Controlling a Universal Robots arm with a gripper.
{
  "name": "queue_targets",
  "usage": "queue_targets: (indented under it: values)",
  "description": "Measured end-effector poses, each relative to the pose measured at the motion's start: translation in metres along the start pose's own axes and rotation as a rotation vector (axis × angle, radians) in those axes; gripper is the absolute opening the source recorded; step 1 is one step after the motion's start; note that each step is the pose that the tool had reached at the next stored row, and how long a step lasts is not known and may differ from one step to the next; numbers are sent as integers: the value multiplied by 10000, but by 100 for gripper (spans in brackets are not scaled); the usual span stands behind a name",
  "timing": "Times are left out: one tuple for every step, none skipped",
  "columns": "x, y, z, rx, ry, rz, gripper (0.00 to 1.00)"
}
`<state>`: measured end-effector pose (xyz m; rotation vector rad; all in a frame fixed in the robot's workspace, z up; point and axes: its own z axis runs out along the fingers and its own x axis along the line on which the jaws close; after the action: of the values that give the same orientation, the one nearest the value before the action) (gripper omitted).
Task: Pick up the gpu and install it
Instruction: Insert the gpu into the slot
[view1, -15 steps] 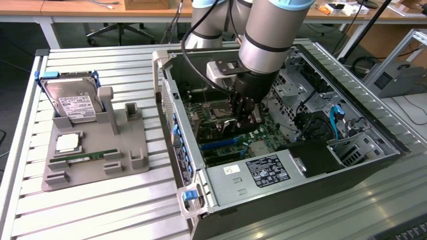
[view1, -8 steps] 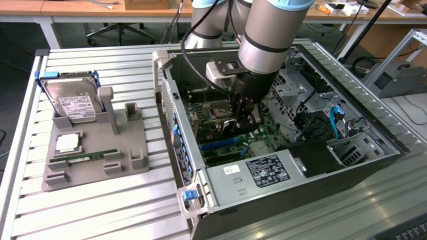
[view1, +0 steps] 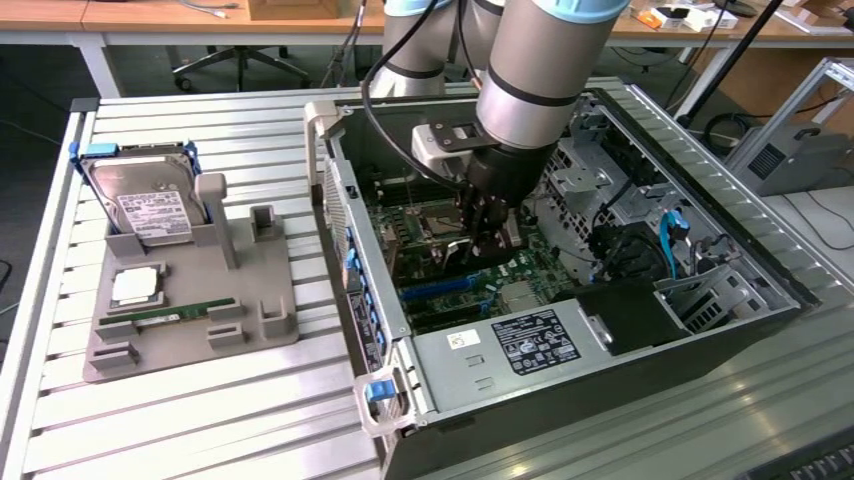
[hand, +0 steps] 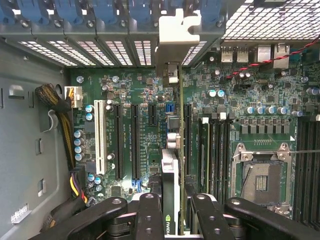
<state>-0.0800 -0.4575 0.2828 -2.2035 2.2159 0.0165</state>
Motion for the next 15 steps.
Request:
queue_targets:
  values:
    - [0,0,0,0,0,0,27]
    - [0,0,0,0,0,0,27]
    - [0,0,0,0,0,0,27]
    - [0,0,0,0,0,0,27]
    - [0,0,3,0,0,0,27]
    - [0,0,7,1,-2,0,27]
    - [0,0,10,0,-1,0,27]
    - [0,0,10,0,0,0,27]
    - [0,0,11,0,0,0,27]
    - [0,0,11,0,0,0,27]
    - [0,0,11,0,0,0,27]
    - [0,0,10,0,0,0,27]
    - [0,0,10,0,0,0,27]
    - [0,0,10,0,0,0,27]
    - [0,0,11,0,0,0,27]
